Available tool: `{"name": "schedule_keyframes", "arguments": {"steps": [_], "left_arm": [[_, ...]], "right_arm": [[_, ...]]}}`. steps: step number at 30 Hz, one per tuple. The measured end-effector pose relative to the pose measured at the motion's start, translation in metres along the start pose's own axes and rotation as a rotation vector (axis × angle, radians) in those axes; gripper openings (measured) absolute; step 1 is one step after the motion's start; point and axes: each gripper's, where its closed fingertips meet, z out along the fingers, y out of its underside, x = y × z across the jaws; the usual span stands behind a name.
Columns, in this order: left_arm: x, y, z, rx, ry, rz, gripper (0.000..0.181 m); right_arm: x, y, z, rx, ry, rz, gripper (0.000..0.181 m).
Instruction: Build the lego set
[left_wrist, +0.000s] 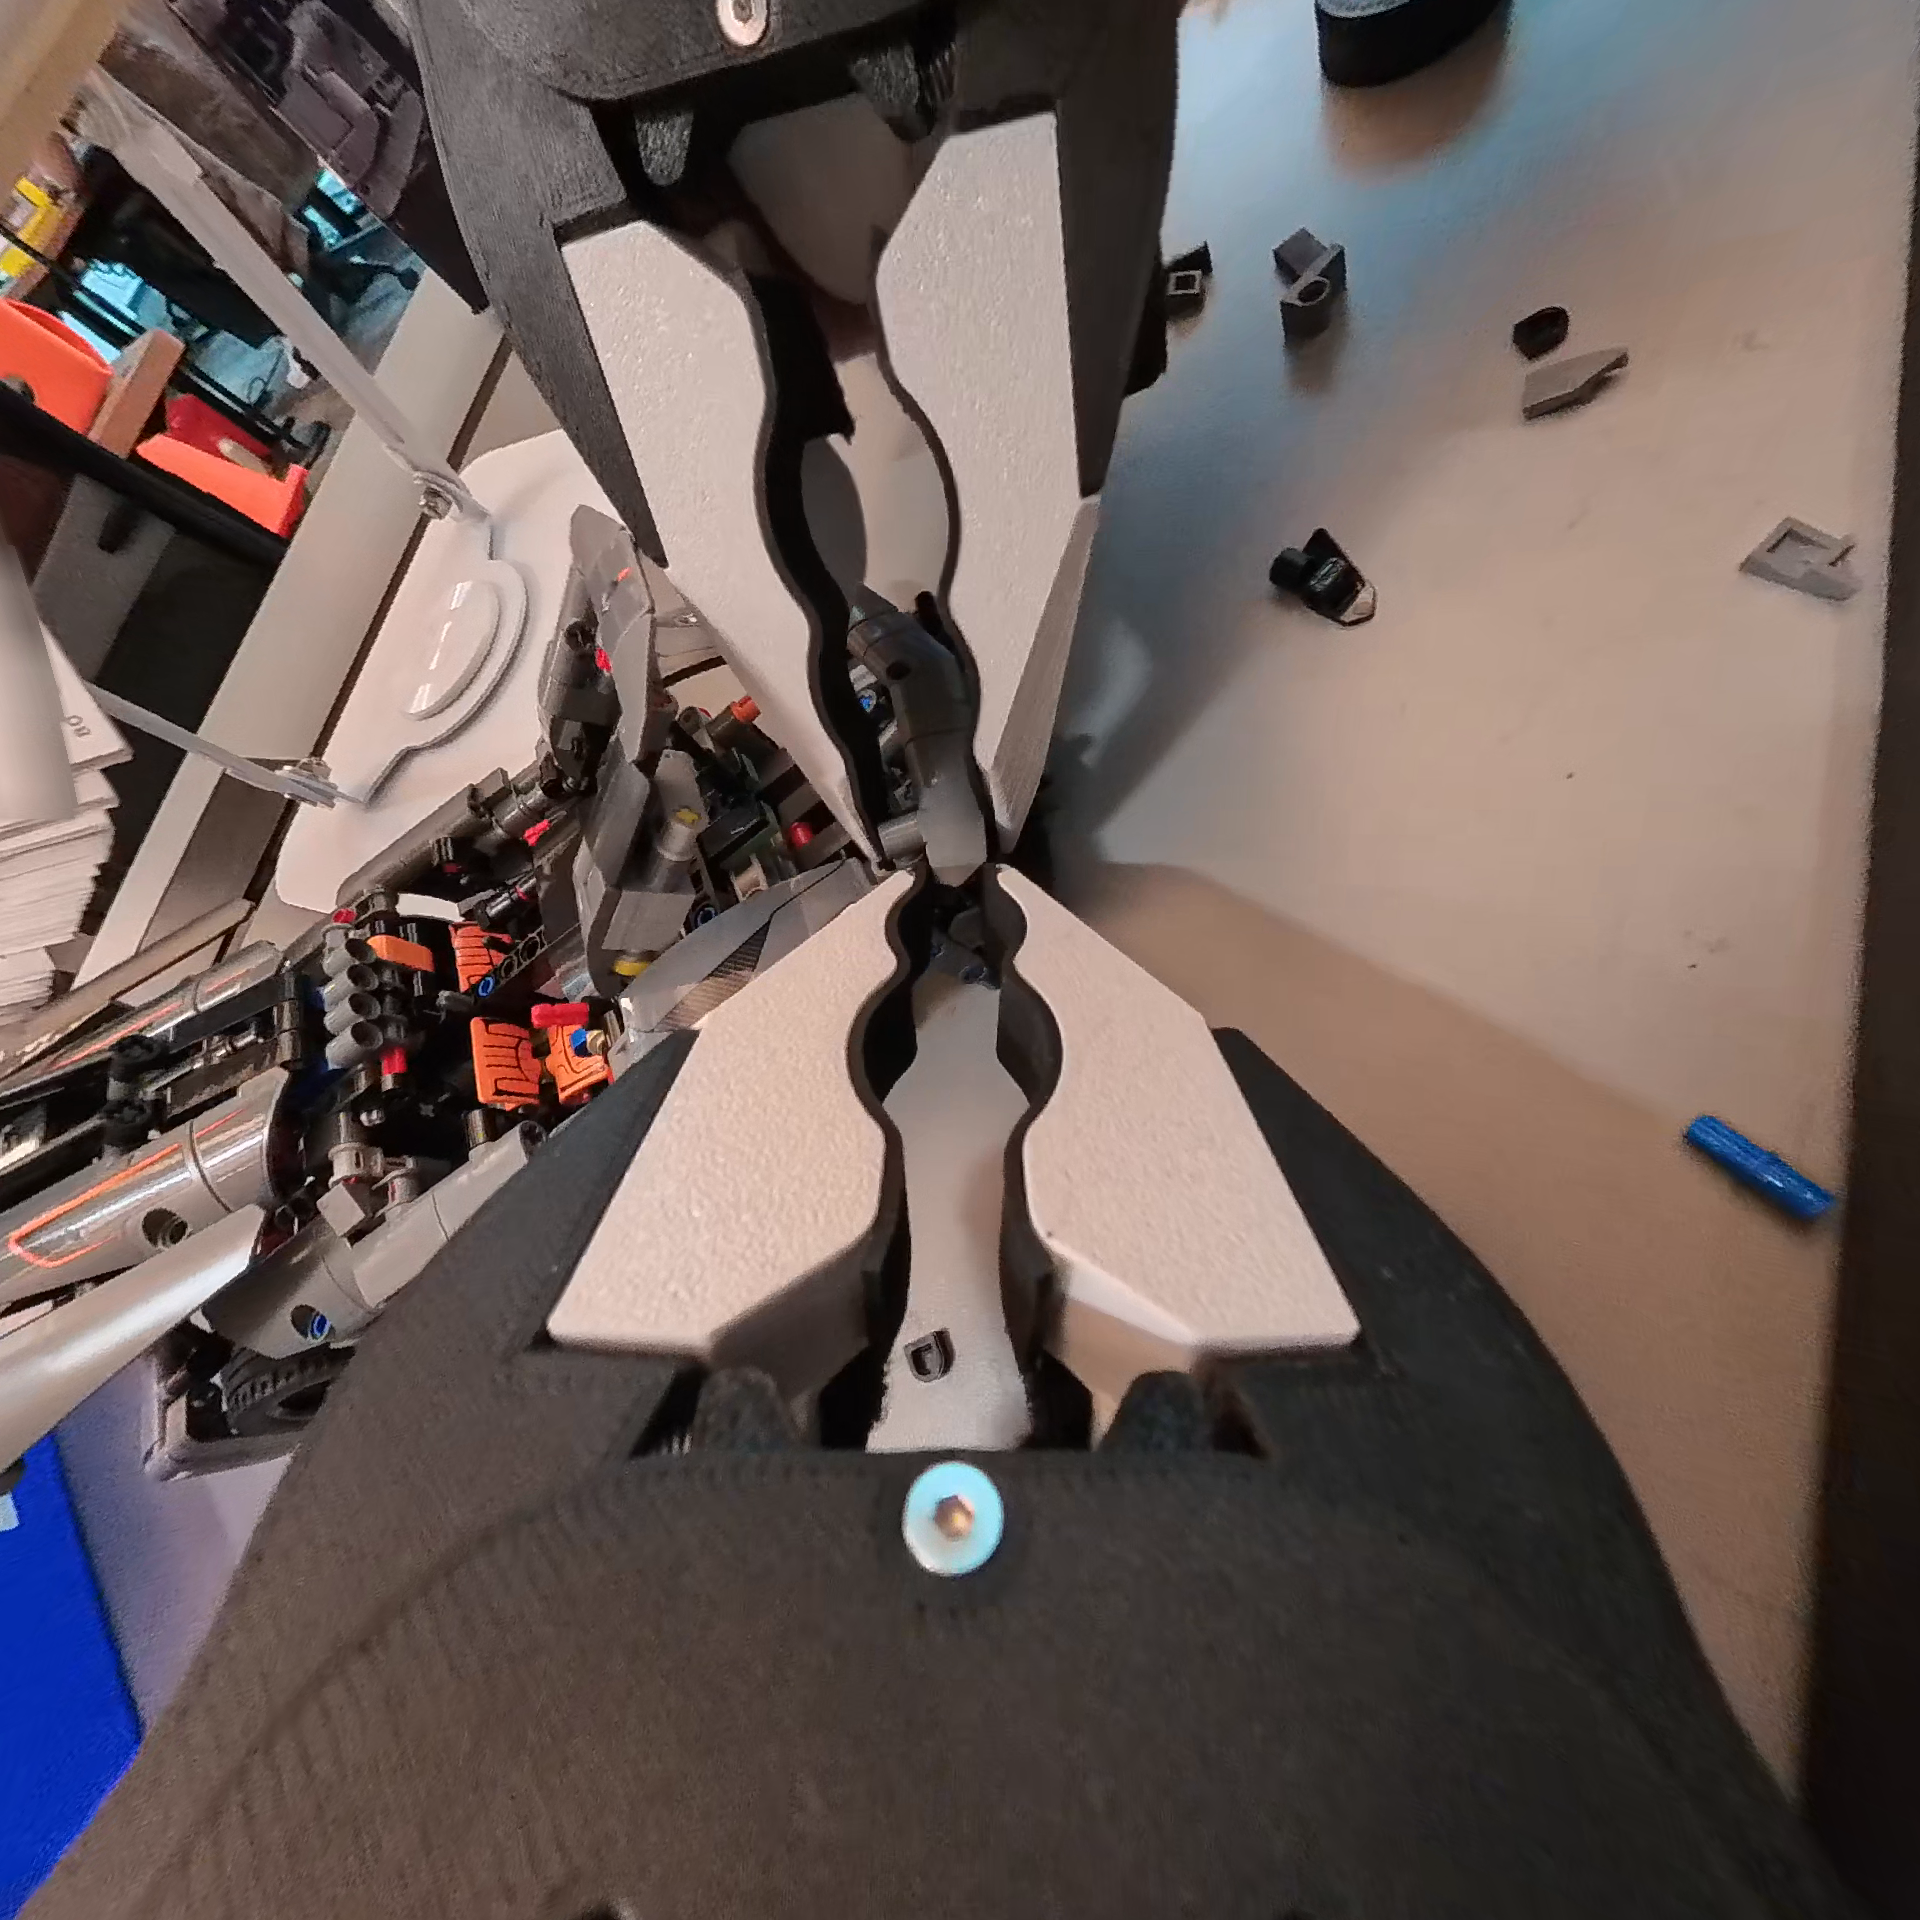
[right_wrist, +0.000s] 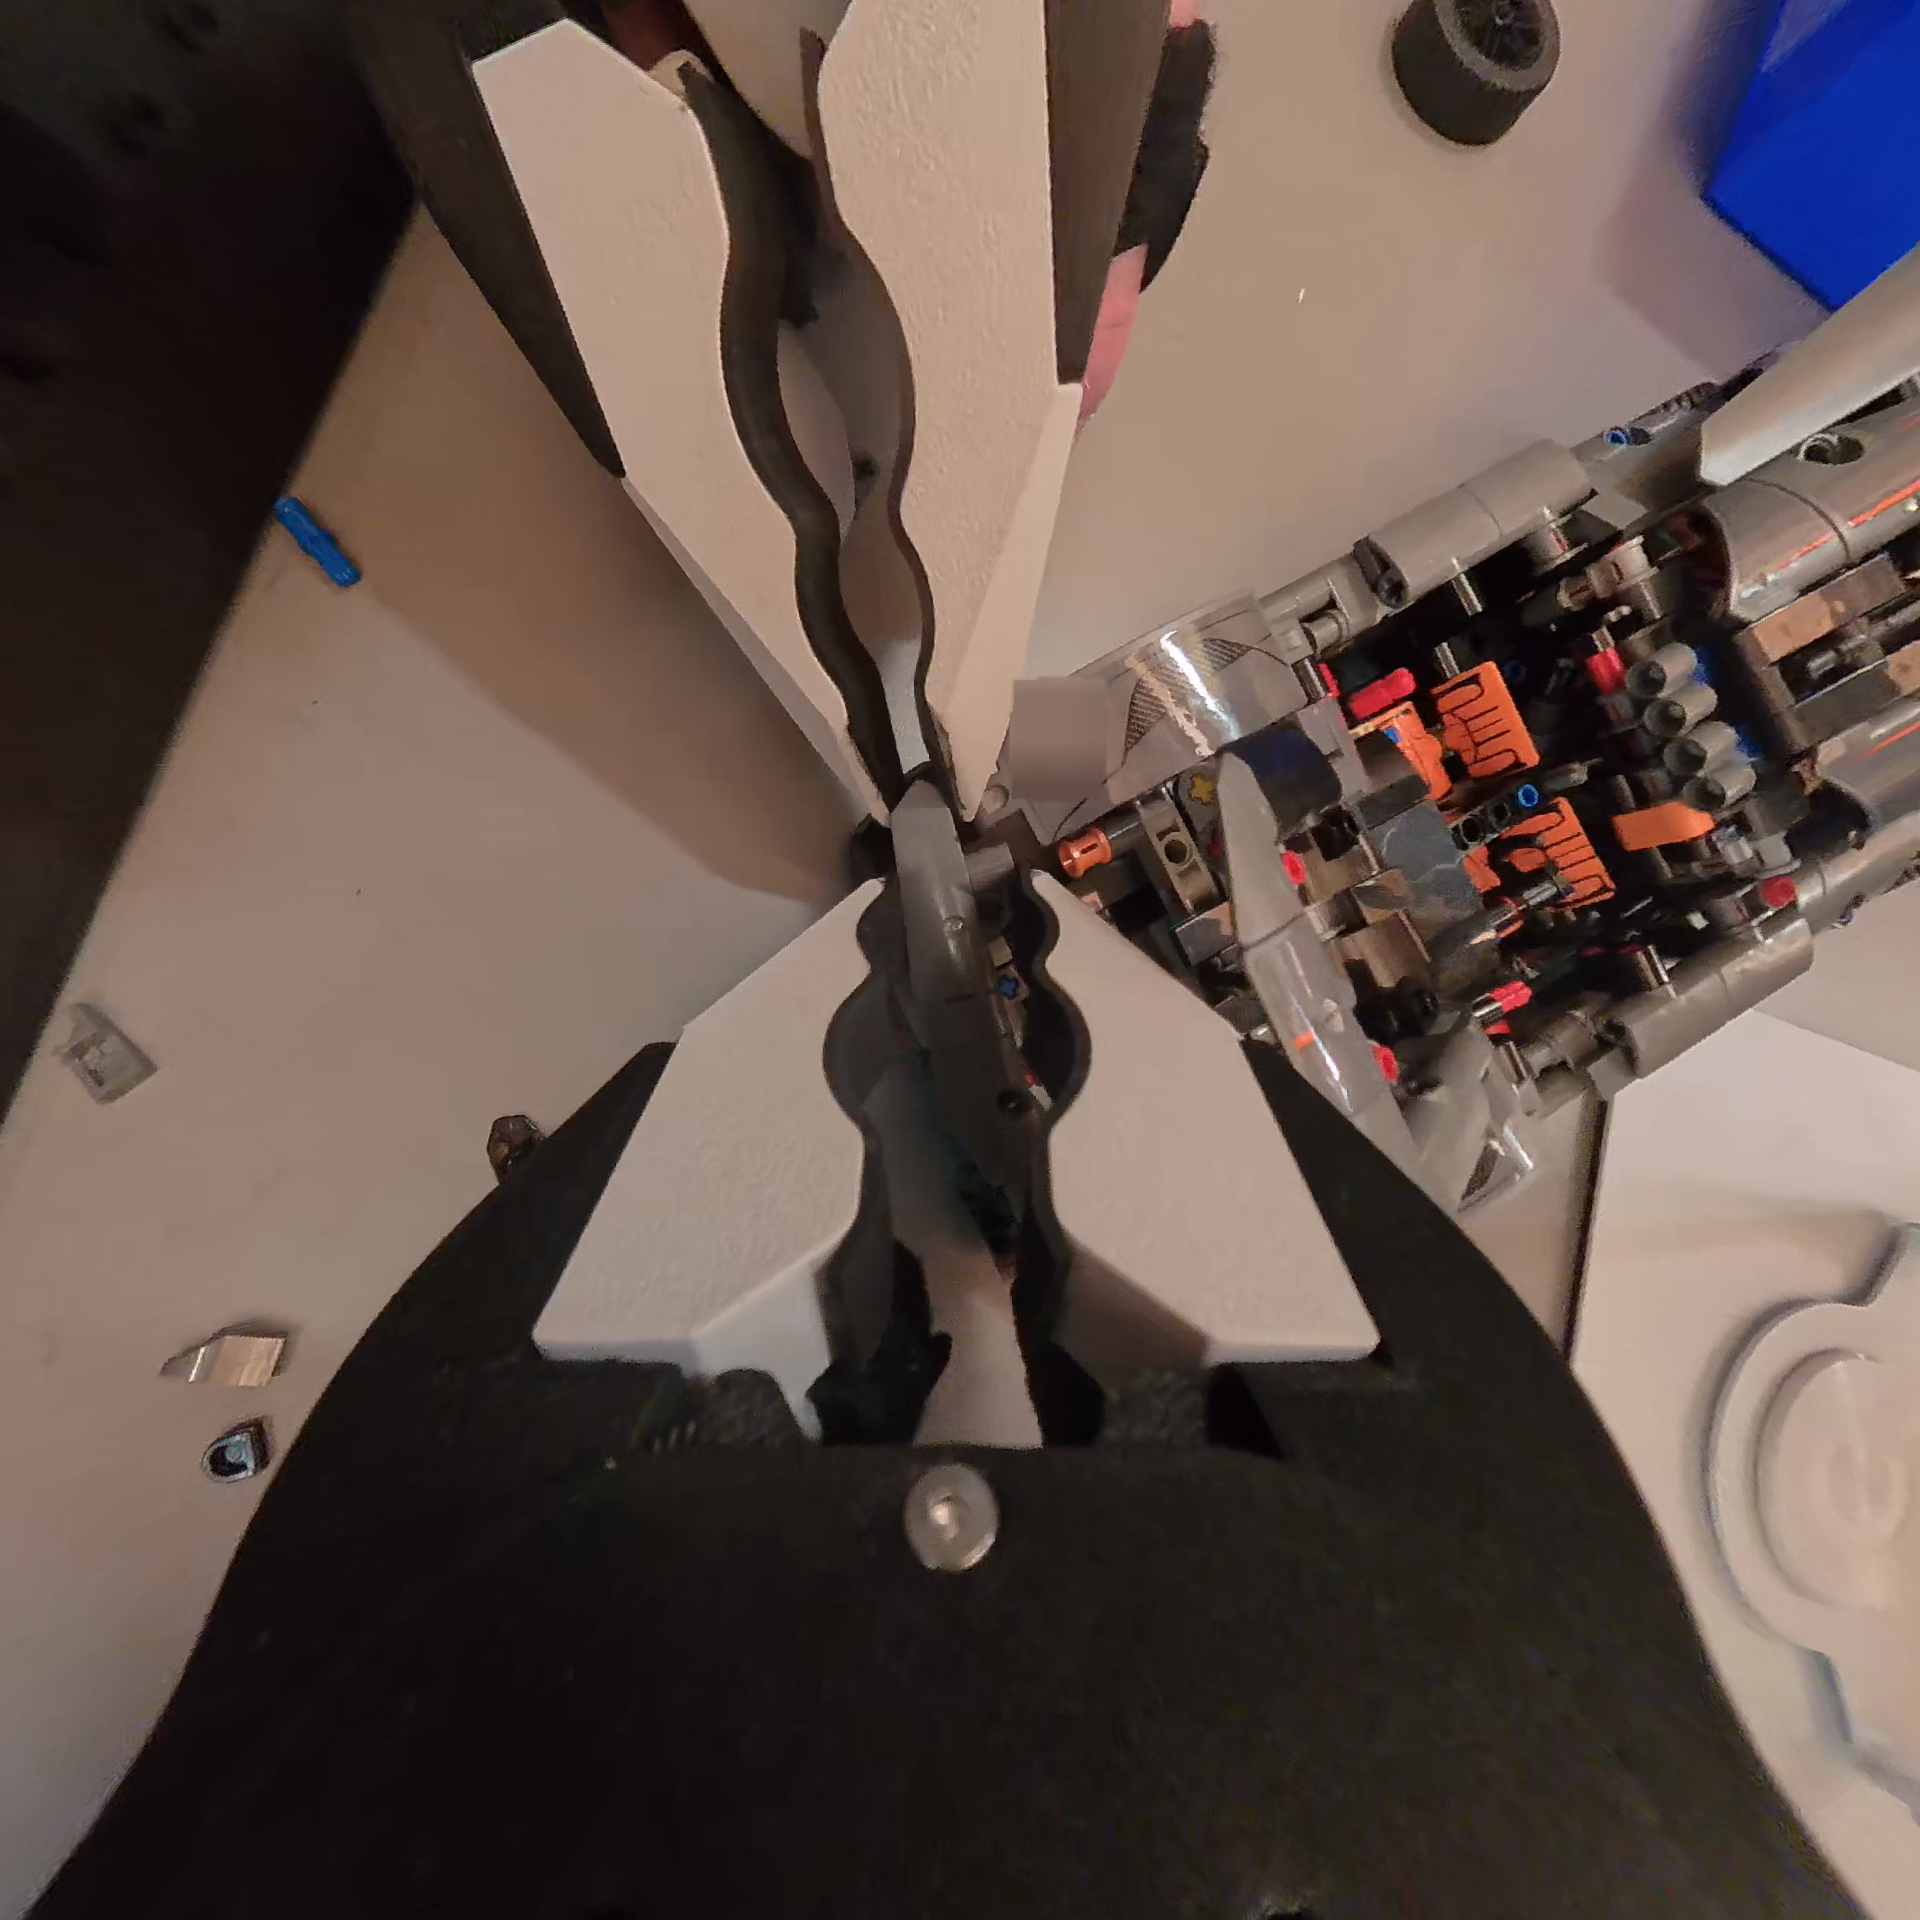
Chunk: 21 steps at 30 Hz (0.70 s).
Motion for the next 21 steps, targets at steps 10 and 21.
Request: {"name": "schedule_keyframes", "arguments": {"steps": [10, 21], "left_arm": [[0.0018, 0.0001, 0.0006, 0.007, 0.012, -0.005, 0.005], [0.0029, -0.0005, 0.0006, 0.011, 0.02, -0.006, 0.006]], "right_arm": [[-0.0011, 0.0011, -0.0007, -0.048, 0.047, -0.087, 0.018], [-0.0003, 0.0027, -0.0013, -0.065, 0.047, -0.066, 0.021]]}}
